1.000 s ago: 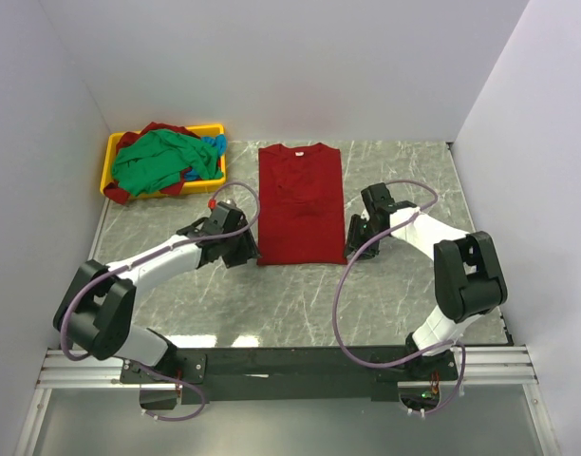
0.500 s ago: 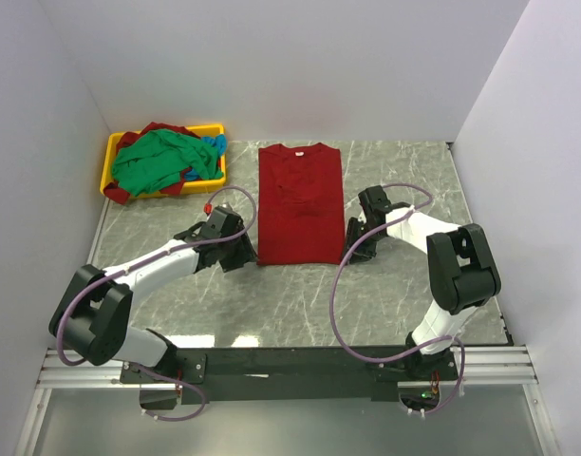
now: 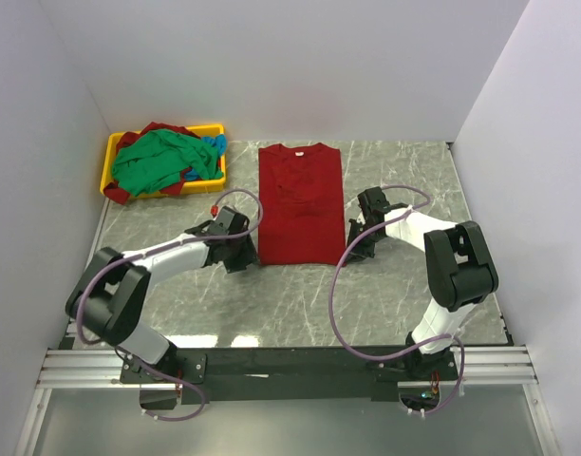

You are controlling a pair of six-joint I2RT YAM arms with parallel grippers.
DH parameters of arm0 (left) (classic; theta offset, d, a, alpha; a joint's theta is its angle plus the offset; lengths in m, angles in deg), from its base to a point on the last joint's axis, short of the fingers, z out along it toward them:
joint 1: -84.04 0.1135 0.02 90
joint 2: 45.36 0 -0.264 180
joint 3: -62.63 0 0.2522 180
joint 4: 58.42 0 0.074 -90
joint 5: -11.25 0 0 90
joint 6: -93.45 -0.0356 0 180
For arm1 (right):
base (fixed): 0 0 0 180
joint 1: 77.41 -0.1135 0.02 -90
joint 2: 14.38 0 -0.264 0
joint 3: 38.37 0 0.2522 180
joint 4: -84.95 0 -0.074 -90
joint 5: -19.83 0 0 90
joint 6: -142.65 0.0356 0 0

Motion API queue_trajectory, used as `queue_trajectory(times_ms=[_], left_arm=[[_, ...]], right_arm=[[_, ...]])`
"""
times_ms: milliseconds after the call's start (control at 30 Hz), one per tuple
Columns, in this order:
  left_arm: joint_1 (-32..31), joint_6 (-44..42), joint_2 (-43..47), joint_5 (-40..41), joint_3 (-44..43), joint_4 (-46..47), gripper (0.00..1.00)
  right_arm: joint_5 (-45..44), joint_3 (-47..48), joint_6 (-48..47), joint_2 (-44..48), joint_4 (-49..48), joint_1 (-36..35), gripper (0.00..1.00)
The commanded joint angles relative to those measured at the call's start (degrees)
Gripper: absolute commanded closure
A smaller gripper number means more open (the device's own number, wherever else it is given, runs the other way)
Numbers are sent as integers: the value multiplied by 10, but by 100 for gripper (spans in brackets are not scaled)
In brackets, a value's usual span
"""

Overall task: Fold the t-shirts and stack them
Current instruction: Fold the tshirt

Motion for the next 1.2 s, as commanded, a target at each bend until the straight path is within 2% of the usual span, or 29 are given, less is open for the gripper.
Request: queue_trajectory(times_ms=[0,133,467,800,967,1067,1167], left_arm=[[0,-20,-25,-12,-35,16,48],[0,-18,-40,-18,-37,23,50],[0,-26,-74,-19,-54,17,54],[0,-27,-93,-28,-45,21,69],[0,-25,-106,-36,-44,24,71],[0,-27,-115,-39,-45,25,77],[0,-27,-123,-46,-45,31,89]], right_arm=[[-8,-5,-7,-13,6,-3,92],[-15,-5,-9,-9,9,-4,100],[-25,-4,-12,-8,15,-3,100],[-27,-3,-14,-6,17,-5,100],[-31,-2,-14,-3,18,-3,99],[-31,-2,-14,-2,17,-3,99],[-28,0,-15,-3,17,-3,100]])
